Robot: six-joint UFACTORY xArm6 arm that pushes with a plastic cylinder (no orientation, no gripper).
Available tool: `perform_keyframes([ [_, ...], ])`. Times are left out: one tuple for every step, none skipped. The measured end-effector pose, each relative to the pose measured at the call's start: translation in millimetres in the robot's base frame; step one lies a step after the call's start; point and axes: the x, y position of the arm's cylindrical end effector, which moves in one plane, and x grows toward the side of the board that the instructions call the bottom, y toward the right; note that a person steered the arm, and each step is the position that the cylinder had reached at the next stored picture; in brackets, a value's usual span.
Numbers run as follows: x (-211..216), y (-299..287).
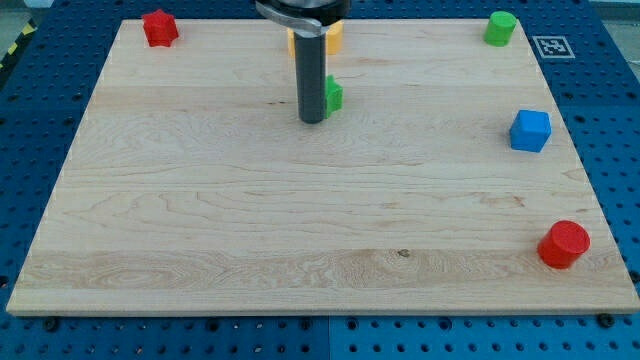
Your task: Move the green star to the bottom right of the yellow heart
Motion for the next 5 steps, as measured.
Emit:
perform_keyframes([
  [-14.7, 0.2],
  [-27.2, 4.5],
  [-44.9, 21.2],
  [-58.0, 28.2],
  [-33.6, 42.4],
])
